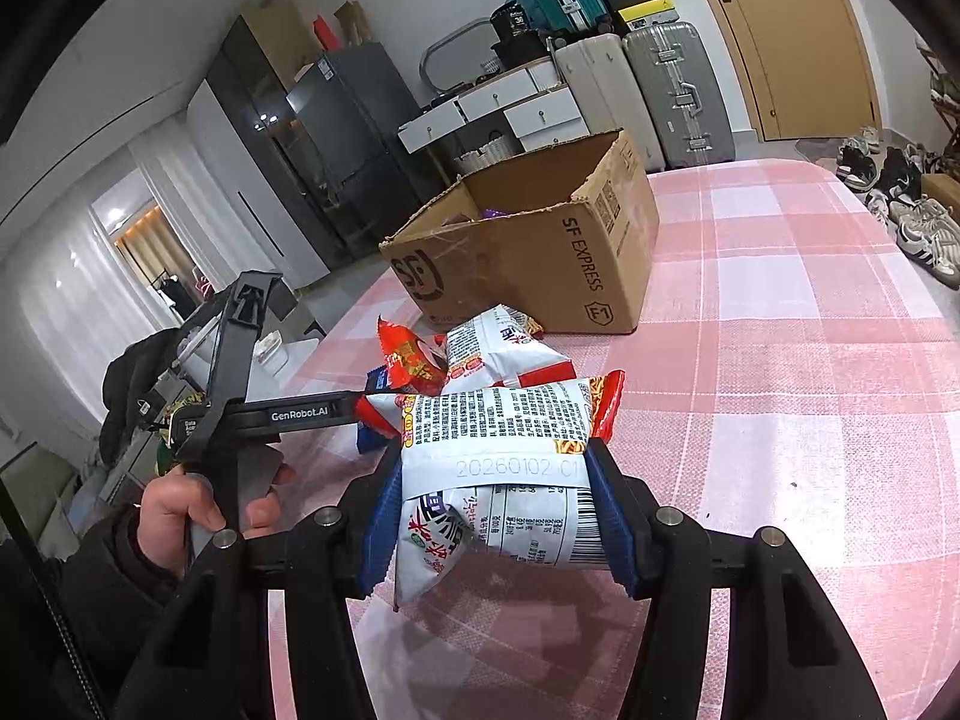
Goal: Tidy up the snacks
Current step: 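Grasp the white chip bag with the right gripper and lift it, then grasp the blue biscuit pack with the left gripper while the right gripper holds the chip bag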
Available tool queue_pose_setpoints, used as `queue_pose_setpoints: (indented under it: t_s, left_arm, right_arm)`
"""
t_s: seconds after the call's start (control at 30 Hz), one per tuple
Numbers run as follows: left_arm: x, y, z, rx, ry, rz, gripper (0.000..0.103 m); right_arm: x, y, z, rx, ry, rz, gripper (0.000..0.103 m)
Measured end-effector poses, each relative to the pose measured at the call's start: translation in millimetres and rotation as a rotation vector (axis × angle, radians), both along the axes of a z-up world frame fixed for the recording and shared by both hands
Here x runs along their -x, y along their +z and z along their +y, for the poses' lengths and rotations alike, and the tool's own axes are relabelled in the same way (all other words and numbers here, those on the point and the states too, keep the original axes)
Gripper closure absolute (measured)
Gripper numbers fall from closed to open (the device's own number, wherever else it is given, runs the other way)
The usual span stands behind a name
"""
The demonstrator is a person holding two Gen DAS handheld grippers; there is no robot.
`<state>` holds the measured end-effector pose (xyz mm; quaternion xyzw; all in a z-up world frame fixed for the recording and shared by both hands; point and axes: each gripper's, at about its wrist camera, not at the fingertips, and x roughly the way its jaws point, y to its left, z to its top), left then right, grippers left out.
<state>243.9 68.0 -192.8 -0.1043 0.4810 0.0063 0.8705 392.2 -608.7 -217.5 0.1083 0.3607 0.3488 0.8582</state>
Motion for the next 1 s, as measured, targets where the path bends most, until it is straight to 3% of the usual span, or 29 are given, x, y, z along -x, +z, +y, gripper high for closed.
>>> queue_pose_setpoints:
  t_s: [0.17, 0.23, 0.3, 0.33, 0.4, 0.5, 0.7, 1.0]
  left_arm:
    - [1.2, 0.4, 3.7, -0.004, -0.024, -0.008, 0.017]
    - [0.5, 2.8, 3.1, 0.006, -0.049, -0.009, 0.030]
    - [-0.1, 5.8, -1.1, 0.027, -0.090, -0.003, 0.057]
    - [-0.4, 7.0, -4.2, 0.026, -0.111, -0.001, 0.062]
    - [-1.5, 10.7, -13.0, -0.018, -0.139, -0.002, 0.063]
    - [-3.3, 10.3, -13.9, 0.045, -0.175, 0.005, 0.063]
    - [-2.8, 11.4, -8.1, 0.095, -0.179, -0.004, 0.063]
    - [15.3, 16.9, 2.9, 0.121, -0.157, -0.037, 0.063]
  right_arm:
    - [0.1, -0.2, 1.5, 0.004, -0.001, 0.001, 0.046]
    - [0.6, -0.3, 2.3, 0.005, 0.001, 0.001, 0.046]
    - [1.5, -0.2, 3.9, 0.008, 0.002, 0.001, 0.046]
    - [2.0, -0.2, 4.6, 0.009, 0.001, -0.001, 0.046]
    - [1.8, -0.5, 4.9, 0.005, -0.001, 0.001, 0.046]
    - [2.9, -0.3, 5.0, 0.004, -0.002, -0.001, 0.046]
    - [4.2, -1.6, 4.6, 0.002, -0.008, 0.005, 0.046]
    - [6.4, -0.2, 4.9, -0.004, -0.009, 0.006, 0.046]
